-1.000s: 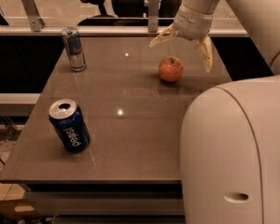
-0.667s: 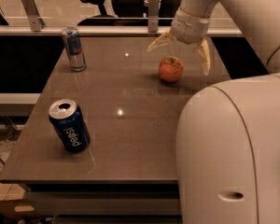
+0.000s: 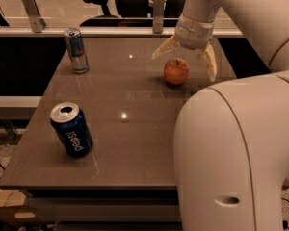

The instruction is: Move apple near pepsi can

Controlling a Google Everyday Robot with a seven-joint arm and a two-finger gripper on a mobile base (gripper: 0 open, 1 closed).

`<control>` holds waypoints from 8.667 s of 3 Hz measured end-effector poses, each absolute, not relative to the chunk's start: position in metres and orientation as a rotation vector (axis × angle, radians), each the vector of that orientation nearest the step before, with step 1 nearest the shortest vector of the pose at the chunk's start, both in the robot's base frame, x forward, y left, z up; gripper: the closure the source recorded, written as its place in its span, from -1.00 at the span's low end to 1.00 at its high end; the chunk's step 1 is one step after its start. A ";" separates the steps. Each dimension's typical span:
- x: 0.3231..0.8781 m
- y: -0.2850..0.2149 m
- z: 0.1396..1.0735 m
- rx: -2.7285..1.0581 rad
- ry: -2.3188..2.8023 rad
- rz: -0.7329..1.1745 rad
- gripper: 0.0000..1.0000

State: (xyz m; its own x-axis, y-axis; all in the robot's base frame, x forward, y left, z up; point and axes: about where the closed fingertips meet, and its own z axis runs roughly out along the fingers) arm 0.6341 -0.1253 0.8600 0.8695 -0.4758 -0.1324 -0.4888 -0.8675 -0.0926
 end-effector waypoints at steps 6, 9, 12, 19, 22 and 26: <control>0.653 -0.119 0.854 -2.861 0.888 0.132 -0.16; 0.667 -0.114 0.849 -2.839 0.887 0.076 1.00; 0.654 -0.097 0.867 -2.832 0.878 -0.045 1.00; 0.530 -0.060 0.872 -2.628 0.946 -0.274 1.00; 0.496 -0.049 0.882 -2.493 0.844 -0.363 1.00; 0.462 -0.005 0.891 -2.578 1.003 -0.276 1.00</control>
Offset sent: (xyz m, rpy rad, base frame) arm -0.0487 -0.0167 0.0149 -0.1140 0.2333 0.0078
